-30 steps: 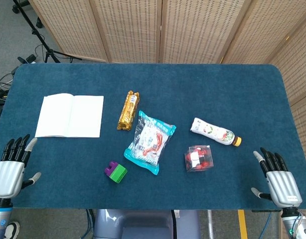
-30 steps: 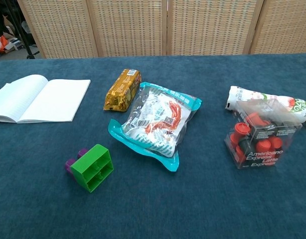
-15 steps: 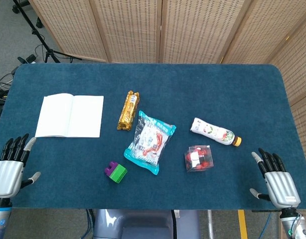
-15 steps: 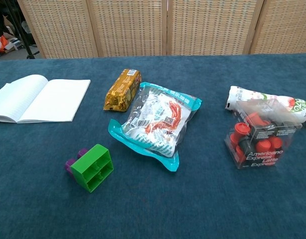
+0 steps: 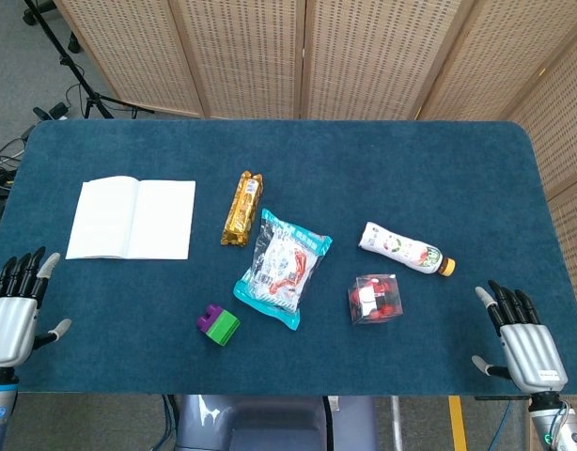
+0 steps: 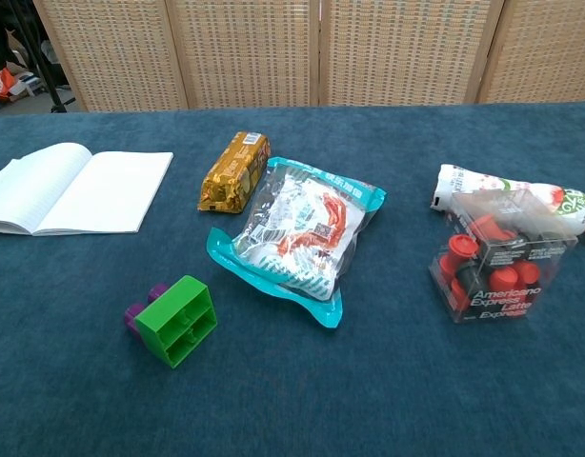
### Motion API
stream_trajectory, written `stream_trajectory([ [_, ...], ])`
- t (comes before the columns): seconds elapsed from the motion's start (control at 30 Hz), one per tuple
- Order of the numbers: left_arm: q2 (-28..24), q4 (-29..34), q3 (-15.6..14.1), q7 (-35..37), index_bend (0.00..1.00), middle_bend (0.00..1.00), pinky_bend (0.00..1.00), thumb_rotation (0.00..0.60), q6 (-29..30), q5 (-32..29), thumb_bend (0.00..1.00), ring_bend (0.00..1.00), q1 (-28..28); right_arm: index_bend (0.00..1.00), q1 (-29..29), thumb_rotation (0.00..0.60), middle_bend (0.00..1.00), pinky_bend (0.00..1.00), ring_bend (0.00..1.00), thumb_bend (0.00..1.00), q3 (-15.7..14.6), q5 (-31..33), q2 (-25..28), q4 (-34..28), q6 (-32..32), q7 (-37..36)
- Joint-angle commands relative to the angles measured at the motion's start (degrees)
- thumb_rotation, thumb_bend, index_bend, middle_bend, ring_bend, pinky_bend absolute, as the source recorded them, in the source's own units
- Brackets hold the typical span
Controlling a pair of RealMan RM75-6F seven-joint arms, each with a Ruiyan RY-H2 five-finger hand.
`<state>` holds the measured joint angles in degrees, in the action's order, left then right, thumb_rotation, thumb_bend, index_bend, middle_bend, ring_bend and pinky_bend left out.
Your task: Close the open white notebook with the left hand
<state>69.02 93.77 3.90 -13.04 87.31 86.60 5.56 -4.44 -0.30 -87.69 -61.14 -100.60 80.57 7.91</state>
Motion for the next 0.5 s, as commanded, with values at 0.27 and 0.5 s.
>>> stream_trajectory([
  [0.27,0.6,-8.1,2.1,-0.3,0.0,0.0,0.0,0.6,-10.3,-5.8,0.12,0.0,5.5,0.0,0.2,0.6,0.0,0.0,0.0,0.0,0.0,-0.4,0.2,-0.3,0.6,-0.2],
  [0.5,4.8,-17.5,2.7,0.6,0.0,0.0,0.0,0.6,-17.2,-7.3,0.12,0.0,10.2,0.0,0.3,0.6,0.0,0.0,0.0,0.0,0.1,-0.6,0.5,-0.4,1.0,-0.9],
])
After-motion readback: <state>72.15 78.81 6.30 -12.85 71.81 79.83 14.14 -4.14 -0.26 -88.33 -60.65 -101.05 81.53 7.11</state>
